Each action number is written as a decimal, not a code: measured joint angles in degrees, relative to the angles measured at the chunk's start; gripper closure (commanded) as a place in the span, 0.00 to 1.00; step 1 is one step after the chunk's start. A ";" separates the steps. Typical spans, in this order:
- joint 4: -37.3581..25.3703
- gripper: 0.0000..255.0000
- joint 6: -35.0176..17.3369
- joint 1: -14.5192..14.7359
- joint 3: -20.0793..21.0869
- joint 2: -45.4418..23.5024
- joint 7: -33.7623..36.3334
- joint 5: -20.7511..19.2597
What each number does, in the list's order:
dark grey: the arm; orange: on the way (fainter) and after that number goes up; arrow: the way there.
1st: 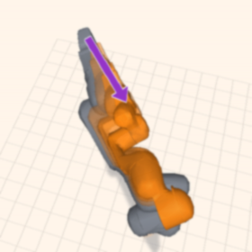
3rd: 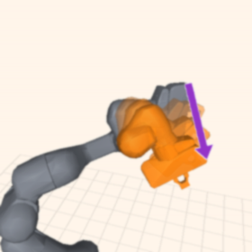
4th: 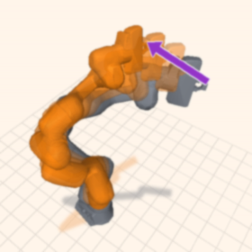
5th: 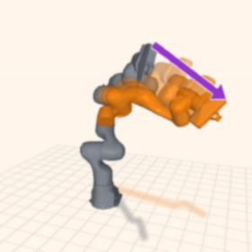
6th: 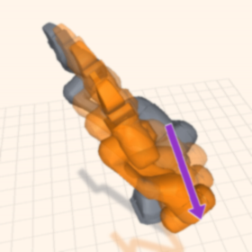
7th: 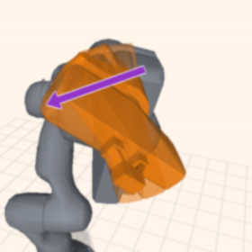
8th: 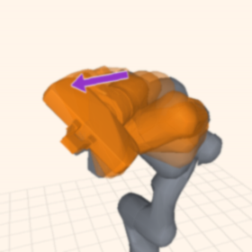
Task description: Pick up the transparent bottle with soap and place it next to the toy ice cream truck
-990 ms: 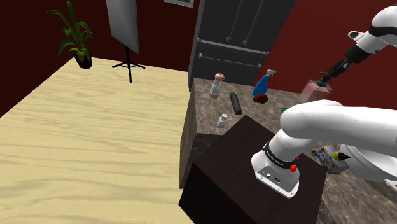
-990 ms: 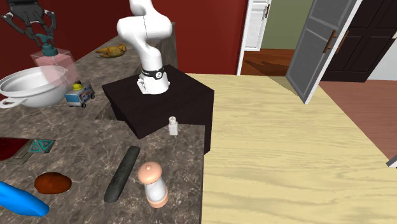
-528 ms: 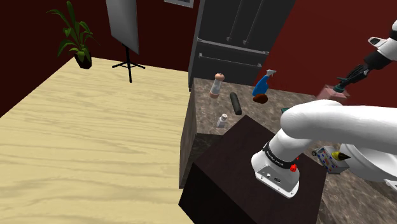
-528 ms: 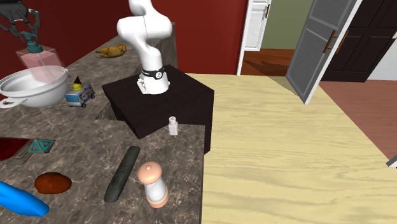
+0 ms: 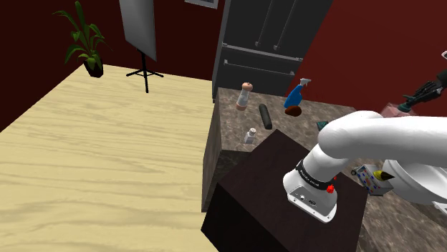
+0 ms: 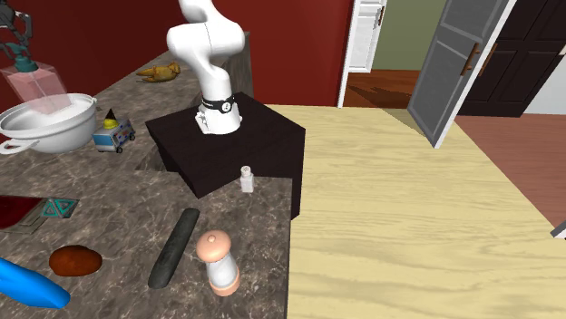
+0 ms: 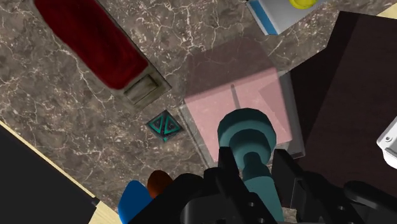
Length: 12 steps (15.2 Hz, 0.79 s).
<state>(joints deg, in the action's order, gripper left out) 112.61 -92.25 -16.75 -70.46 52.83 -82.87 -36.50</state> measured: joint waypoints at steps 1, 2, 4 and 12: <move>-1.62 1.00 0.40 0.88 -1.13 -0.19 -0.96 -0.23; -3.42 1.00 1.12 1.41 -2.18 -0.18 -2.32 -0.55; -7.09 1.00 1.95 3.58 -4.80 -0.42 -4.43 -1.17; -4.73 1.00 -1.72 4.43 -8.47 1.03 -4.75 -3.63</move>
<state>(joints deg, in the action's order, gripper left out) 107.88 -93.97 -12.32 -78.93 53.86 -87.62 -40.13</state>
